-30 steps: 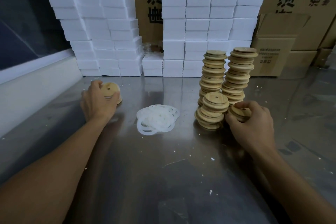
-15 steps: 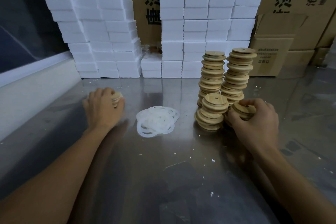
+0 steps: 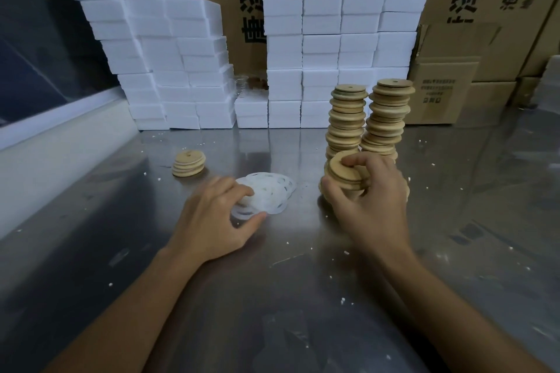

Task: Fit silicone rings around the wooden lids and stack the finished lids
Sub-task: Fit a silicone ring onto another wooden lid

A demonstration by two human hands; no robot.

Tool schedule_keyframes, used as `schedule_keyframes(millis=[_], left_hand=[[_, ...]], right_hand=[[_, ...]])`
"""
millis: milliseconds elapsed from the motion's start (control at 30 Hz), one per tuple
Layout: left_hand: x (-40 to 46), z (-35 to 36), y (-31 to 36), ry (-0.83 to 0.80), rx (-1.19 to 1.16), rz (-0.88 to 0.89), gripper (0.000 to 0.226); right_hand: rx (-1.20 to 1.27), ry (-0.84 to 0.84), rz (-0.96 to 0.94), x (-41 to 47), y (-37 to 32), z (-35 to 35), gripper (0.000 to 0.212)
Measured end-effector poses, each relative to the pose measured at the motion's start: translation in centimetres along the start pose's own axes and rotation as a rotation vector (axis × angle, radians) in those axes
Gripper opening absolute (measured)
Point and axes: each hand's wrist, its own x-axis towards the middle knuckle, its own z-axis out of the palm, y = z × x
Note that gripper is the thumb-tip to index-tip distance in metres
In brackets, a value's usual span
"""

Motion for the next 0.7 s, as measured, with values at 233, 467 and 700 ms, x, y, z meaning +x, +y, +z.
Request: schedule_keyframes(millis=[233, 467, 700], left_hand=[[0.6, 0.5, 1.0, -0.134, -0.041, -0.015, 0.016], [0.7, 0.3, 1.4, -0.096, -0.019, 0.021, 0.007], [1.3, -0.1, 2.3, 0.144, -0.107, -0.136, 0.015]], right_hand=[[0.001, -0.067, -0.041, -0.5, -0.5, 0.4, 0.031], [0.014, -0.085, -0.054, -0.6, -0.4, 0.6, 0.030], [0.122, -0.168, -0.058, -0.7, -0.1, 0.9, 0.038]])
